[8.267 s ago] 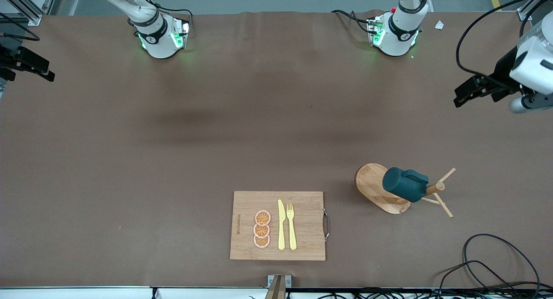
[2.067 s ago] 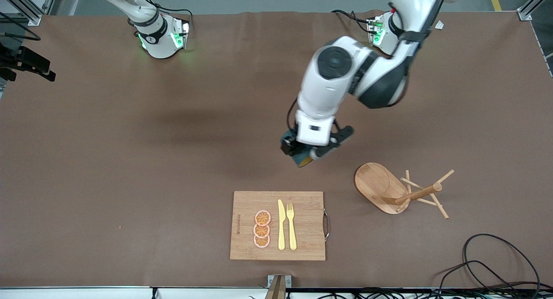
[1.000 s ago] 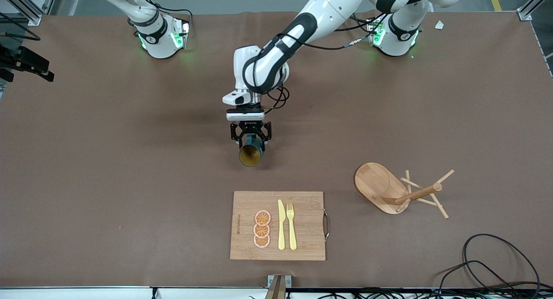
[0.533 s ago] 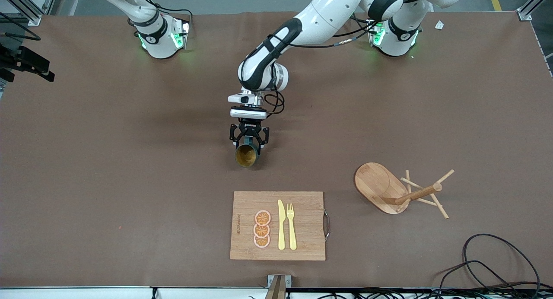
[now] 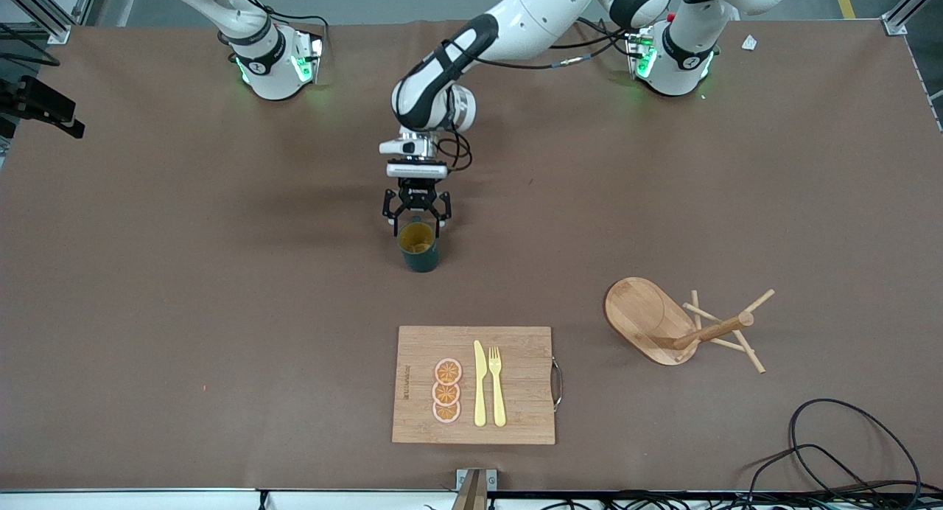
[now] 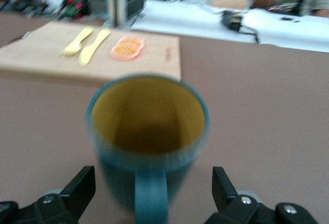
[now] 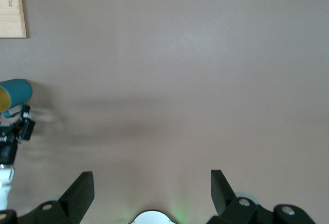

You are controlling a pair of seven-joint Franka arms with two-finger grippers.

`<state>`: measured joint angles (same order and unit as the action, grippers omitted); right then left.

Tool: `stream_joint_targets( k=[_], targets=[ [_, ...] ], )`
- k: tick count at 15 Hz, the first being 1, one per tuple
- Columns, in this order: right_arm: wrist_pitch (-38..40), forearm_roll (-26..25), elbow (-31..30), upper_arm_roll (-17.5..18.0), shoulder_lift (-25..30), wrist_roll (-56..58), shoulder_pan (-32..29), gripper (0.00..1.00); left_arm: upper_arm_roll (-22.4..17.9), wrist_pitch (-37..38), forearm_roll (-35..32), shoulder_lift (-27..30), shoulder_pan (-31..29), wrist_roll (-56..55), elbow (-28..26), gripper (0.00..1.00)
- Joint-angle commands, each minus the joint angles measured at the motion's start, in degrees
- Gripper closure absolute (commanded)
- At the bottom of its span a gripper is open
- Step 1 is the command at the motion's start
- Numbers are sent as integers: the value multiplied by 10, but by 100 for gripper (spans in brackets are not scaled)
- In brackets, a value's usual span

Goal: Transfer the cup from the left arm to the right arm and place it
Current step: 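Lower the teal mug onto the table with the left gripper, then open the left gripper and raise it while the right gripper reaches the mug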

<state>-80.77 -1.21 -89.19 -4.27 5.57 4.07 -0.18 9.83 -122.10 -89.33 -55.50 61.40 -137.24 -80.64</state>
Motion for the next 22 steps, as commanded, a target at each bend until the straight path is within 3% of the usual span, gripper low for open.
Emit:
stream_joint_targets(
  k=[1, 3, 7, 12, 16, 20, 22],
  targets=[
    [-3, 1, 13, 1, -6, 8, -5, 0, 46, 64, 79, 43, 6, 1, -7, 0],
    [-12, 2, 13, 1, -41, 7, -7, 0, 80, 106, 139, 71, 5, 7, -7, 0],
    [-68, 7, 18, 1, -110, 9, -22, 0, 84, 147, 296, 164, -5, 55, -8, 0],
    [-122, 5, -19, 3, -146, -25, -11, 0, 84, 164, 525, 321, -129, 282, -7, 0],
    [-140, 7, -61, 5, -146, -224, 43, 0, 84, 174, 626, 373, -235, 422, -6, 0],
    [-171, 8, -112, 5, -145, -421, 122, 0, 84, 235, 652, 395, -342, 645, -3, 0],
    [-210, 9, -148, 6, -142, -518, 170, 0, 84, 245, 701, 413, -408, 721, -3, 0]
  ],
)
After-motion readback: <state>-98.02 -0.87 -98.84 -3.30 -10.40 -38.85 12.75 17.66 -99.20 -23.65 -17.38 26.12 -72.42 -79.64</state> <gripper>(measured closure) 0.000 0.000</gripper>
